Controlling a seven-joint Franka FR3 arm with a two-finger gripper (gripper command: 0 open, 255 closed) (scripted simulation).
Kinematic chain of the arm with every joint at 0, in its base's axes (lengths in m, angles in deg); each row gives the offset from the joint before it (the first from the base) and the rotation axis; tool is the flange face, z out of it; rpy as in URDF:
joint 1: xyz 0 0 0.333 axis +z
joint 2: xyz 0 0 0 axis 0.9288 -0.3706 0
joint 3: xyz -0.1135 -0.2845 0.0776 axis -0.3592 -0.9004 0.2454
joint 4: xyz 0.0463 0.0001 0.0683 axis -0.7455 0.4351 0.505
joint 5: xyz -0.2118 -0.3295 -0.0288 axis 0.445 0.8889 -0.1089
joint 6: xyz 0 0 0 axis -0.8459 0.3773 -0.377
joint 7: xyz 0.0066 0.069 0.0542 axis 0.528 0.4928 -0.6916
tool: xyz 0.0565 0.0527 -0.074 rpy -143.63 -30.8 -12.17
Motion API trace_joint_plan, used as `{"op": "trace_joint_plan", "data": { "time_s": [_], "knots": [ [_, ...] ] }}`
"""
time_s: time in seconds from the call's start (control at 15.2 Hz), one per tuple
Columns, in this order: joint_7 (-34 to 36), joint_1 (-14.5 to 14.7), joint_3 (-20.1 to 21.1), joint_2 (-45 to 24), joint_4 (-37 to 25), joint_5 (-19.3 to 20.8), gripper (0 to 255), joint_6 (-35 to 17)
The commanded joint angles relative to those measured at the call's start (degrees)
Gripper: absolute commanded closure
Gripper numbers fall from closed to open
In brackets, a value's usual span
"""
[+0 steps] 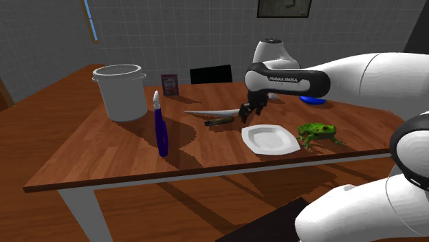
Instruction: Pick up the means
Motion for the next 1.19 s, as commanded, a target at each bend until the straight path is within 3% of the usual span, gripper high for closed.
{"op": "trace_joint_plan", "data": {
  "time_s": [0.0,0.33,0.92,0.99,1.12],
  "knots": [
    [-2.9,1.3,-1.0,-3.6,-2.1,-1.0,0,-3.4],
    [-9.6,4.1,-3.0,-10.9,-6.8,-4.1,0,-9.2],
    [-9.8,4.1,-3.2,-11.6,-1.6,-4.2,0,-15.2],
    [-9.8,4.1,-3.2,-11.6,-1.6,-4.2,255,-15.1],
    [-9.8,4.1,-3.2,-11.5,-1.6,-4.2,255,-15.1]
  ]
}}
